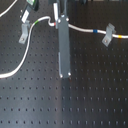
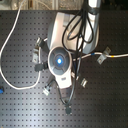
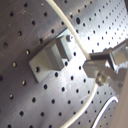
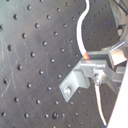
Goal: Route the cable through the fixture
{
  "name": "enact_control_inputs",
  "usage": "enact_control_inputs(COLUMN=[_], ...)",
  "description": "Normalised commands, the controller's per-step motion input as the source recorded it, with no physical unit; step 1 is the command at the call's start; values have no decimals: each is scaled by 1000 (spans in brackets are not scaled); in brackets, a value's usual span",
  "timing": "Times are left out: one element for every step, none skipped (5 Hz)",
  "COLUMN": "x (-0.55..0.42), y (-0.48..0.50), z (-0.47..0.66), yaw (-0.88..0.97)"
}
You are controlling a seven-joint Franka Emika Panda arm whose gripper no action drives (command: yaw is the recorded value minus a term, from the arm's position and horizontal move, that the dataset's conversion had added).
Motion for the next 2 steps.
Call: enact_control_inputs(x=[116, 154], y=[-109, -177], z=[-98, -171], yaw=[-80, -129])
